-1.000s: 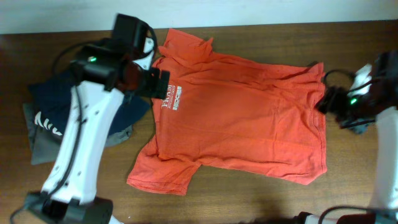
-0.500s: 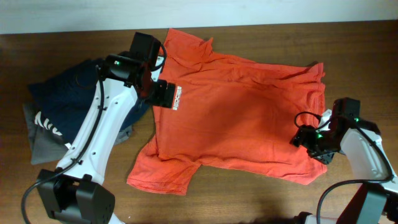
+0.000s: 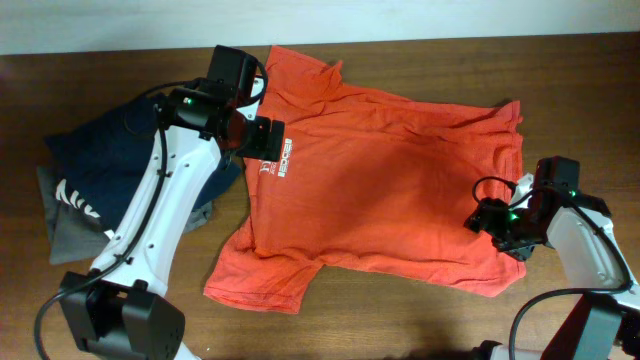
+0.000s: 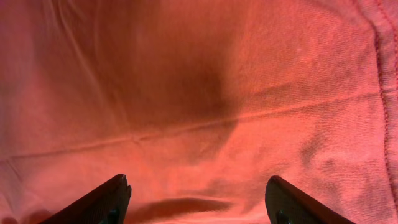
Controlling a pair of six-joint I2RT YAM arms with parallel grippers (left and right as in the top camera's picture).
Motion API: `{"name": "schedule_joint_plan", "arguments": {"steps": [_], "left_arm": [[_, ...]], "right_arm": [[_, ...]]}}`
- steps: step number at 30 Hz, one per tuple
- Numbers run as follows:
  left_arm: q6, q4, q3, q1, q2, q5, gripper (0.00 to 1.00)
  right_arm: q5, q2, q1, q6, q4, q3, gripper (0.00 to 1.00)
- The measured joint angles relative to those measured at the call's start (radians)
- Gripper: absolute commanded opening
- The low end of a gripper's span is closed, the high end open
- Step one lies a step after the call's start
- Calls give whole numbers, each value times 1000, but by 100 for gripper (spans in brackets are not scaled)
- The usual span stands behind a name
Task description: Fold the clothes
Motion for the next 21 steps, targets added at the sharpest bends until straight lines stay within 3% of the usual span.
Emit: {"name": "schedule_joint_plan", "arguments": {"steps": [9, 21], "left_arm": [[-15, -49, 0, 0, 20, 26, 99], [-21, -93, 0, 0, 109, 44, 99]], "right_arm": [[9, 0, 0, 80, 16, -3, 75], [163, 0, 0, 170, 14, -71, 77]]}}
